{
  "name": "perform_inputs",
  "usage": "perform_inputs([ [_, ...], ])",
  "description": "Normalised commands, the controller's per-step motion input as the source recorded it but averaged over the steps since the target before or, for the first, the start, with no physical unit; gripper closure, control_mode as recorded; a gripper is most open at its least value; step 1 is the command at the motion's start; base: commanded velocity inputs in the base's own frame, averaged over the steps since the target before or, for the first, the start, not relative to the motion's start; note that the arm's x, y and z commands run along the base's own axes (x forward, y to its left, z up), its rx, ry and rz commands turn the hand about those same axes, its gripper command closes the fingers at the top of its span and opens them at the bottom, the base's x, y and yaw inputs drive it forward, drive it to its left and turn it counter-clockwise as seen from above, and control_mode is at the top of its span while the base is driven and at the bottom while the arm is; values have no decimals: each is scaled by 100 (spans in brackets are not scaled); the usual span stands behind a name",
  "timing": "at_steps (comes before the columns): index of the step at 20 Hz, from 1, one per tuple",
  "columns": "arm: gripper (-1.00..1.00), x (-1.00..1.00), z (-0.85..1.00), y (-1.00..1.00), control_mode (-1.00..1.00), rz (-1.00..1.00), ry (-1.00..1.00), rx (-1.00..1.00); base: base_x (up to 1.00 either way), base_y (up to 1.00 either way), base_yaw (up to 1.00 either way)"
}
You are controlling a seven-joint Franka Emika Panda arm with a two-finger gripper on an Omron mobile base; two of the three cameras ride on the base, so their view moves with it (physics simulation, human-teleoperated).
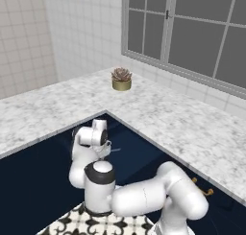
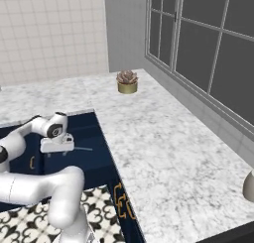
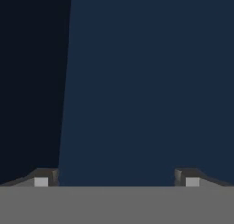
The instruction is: Take a straw from the drawer in front and place it inside the glass cup on the dining counter.
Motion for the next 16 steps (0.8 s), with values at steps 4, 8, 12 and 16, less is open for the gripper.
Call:
perform_inputs([
  [4,-100,-91,-3,100,-100,0,1,0,0,0,0],
  [8,-100,-77,56,45,-100,0,-20,0,0,0,0],
  [12,-100,1,60,-39,-100,0,-36,-3,0,0,0],
  [16,-100,59,5,-34,-100,0,-29,-1,0,0,0],
])
